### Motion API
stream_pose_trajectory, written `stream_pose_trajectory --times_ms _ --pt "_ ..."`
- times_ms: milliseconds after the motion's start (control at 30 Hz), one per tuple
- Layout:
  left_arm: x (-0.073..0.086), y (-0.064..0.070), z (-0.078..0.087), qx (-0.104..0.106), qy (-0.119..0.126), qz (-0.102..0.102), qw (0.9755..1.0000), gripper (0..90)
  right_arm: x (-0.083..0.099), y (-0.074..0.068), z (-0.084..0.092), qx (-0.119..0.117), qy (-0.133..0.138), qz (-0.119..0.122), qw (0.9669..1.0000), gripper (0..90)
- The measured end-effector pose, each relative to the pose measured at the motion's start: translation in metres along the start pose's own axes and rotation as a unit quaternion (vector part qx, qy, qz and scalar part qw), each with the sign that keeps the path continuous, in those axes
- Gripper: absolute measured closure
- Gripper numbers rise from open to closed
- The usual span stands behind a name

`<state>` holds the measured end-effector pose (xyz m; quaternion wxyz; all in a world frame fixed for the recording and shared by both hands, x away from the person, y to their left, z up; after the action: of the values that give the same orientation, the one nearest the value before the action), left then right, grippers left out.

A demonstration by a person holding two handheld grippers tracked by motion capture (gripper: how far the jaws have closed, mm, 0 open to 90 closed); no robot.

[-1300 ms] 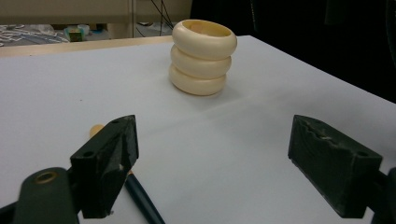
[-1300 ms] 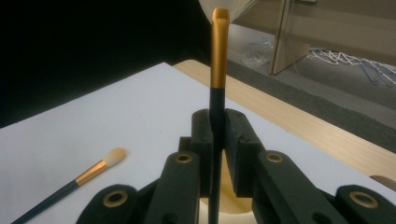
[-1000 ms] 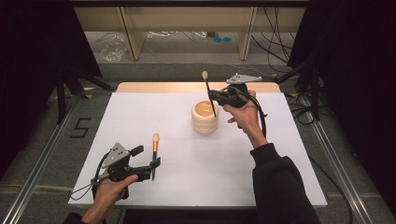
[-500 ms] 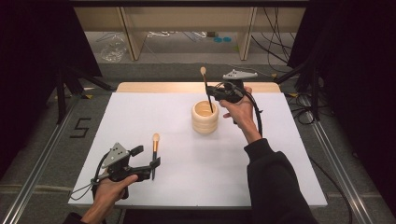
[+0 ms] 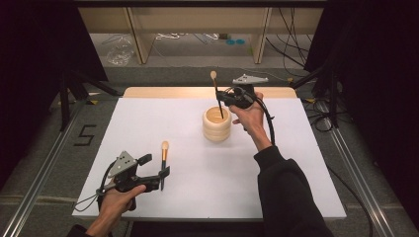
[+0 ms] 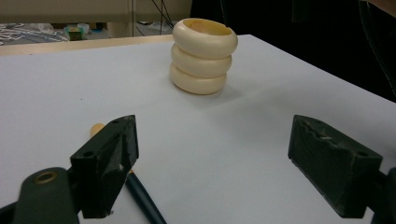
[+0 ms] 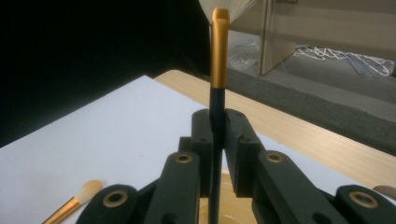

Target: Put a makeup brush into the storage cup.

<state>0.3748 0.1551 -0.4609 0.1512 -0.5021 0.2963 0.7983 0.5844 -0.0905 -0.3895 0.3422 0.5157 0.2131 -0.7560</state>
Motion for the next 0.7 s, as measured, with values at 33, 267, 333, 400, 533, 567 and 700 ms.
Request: stream_pose_trajectory --times_ms 33,267,333,400,533,567,700 --pt "0.0 0.0 0.0 0.0 0.0 0.0 1.0 16.0 0.0 0.001 -0.001 0.003 0.001 0.004 1.0 83.3" --pt "0.001 0.001 0.0 0.003 -0.002 0.003 1.0 16.0 0.002 0.001 -0.004 0.002 -0.001 -0.002 1.0 83.3" --pt "0.001 0.001 0.0 0.004 -0.001 0.003 1.0 16.0 0.002 0.002 -0.005 0.004 0.001 0.002 1.0 83.3" --pt "0.002 0.004 0.0 0.009 -0.005 0.02 0.9997 16.0 0.004 0.0 -0.007 0.002 -0.002 0.003 1.0 83.3" --pt "0.001 0.002 0.0 0.005 -0.003 0.011 0.9999 16.1 0.007 0.0 -0.011 0.002 -0.003 0.007 1.0 83.3" --pt "0.001 0.002 0.0 0.005 -0.003 0.011 0.9999 16.1 0.007 0.0 -0.011 0.002 -0.003 0.007 1.0 83.3" --pt "0.001 0.001 0.0 0.003 -0.003 0.008 1.0 16.1 0.008 -0.002 -0.013 -0.001 -0.007 0.012 0.9999 83.3"
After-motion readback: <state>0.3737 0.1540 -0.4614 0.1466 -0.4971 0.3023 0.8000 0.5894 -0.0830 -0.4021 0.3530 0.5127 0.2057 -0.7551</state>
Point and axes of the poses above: each handheld gripper's, and its own axes: z roughly backward along the jaws, x roughly out of its underside, y roughly to its right, the point moved 7 cm from there along -z, roughly forward along the jaws, and after that the axes turned 8 degrees about z, right-handed, at the moved point
